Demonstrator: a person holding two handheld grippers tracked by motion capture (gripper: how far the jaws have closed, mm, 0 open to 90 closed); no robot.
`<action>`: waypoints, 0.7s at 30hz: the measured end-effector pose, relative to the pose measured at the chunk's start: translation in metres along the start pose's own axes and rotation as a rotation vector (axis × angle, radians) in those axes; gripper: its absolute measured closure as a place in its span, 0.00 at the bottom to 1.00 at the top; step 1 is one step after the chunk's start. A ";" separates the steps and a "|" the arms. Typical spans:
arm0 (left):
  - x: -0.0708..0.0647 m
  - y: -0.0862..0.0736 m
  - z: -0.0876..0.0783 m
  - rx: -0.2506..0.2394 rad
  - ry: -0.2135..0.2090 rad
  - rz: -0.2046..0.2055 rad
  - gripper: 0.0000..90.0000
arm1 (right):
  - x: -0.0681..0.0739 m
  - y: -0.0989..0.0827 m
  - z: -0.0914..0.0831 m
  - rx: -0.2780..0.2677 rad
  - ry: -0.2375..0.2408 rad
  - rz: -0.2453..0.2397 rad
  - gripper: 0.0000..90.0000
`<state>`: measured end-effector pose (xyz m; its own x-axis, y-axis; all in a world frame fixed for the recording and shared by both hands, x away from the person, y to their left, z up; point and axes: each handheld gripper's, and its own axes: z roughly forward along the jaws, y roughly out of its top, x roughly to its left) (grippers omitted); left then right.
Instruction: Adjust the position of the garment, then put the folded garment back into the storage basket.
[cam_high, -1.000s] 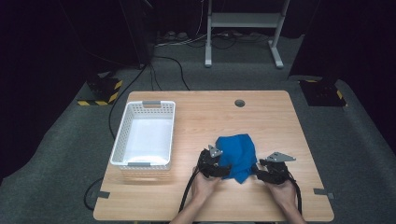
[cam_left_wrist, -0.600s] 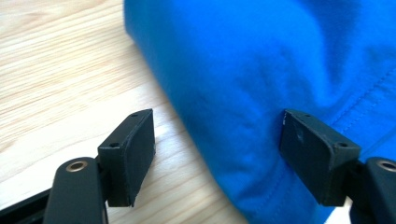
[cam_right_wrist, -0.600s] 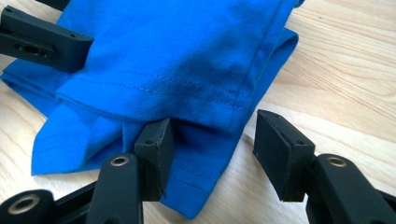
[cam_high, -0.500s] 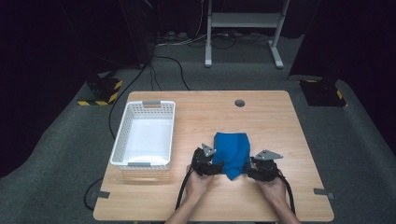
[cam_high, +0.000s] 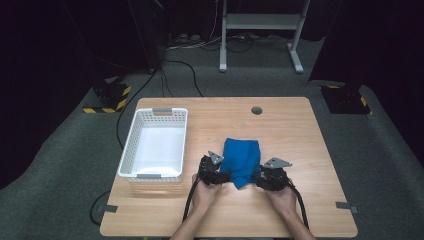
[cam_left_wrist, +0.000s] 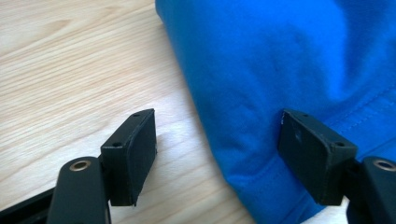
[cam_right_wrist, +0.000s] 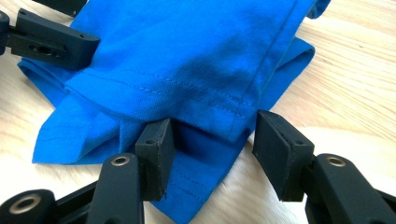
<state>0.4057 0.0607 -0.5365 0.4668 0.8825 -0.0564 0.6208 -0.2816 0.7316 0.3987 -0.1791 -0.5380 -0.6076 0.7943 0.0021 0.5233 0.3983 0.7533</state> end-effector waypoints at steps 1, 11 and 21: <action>0.002 0.000 0.000 0.002 0.005 -0.001 0.32 | 0.002 0.002 0.003 -0.005 0.000 0.000 0.54; 0.016 -0.004 -0.003 -0.012 0.043 -0.030 0.32 | 0.009 0.013 0.015 0.002 0.009 -0.012 0.53; 0.021 0.001 -0.007 -0.033 -0.038 -0.080 0.27 | 0.006 0.013 0.009 0.022 -0.002 -0.017 0.48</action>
<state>0.4121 0.0814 -0.5324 0.4411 0.8864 -0.1407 0.6361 -0.1981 0.7458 0.4073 -0.1654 -0.5337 -0.6152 0.7883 -0.0118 0.5261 0.4216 0.7385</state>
